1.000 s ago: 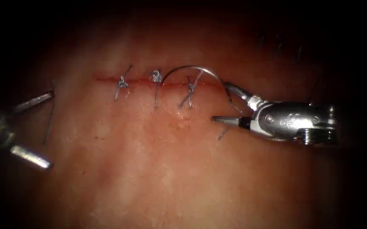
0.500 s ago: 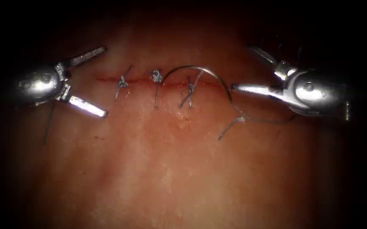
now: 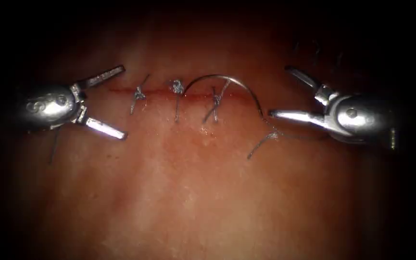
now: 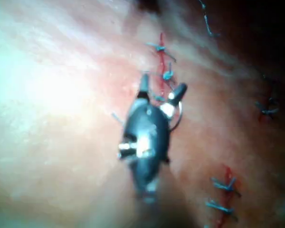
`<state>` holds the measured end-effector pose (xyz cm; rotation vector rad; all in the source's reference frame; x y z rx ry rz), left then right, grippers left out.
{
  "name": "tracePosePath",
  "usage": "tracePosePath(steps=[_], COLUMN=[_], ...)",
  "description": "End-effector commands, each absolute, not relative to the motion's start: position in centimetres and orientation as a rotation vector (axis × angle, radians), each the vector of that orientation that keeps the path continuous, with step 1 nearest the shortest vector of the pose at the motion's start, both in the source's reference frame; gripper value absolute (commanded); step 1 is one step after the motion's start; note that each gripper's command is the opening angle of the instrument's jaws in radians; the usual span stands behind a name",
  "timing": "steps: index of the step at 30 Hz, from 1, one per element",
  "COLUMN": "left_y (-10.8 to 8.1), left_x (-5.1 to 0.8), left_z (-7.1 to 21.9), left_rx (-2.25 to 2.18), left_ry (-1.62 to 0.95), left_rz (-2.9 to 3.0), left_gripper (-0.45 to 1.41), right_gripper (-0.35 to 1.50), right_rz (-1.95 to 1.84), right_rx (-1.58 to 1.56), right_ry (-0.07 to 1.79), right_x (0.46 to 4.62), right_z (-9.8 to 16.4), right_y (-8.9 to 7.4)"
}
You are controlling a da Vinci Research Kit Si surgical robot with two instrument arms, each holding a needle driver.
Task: Wound Closure
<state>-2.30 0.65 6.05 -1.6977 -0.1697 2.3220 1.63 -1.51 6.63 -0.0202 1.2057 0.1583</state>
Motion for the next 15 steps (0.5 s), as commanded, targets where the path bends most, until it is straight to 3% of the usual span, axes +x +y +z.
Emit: tracePosePath(steps=[1, 15], left_y=[0.68, 0.68], left_x=[-2.34, -2.30], left_z=[6.09, 6.12], left_rx=[-1.706, -1.709], left_ry=[-0.171, -0.186], left_rz=[2.322, 2.326], left_gripper=[0.98, 0.94], right_gripper=[1.38, 1.36], right_rz=[0.159, 0.145], right_rx=[-0.024, -0.030], right_ry=[1.202, 1.210], right_x=[1.74, 1.84], right_z=[6.68, 6.62], right_y=[-1.51, -1.58])
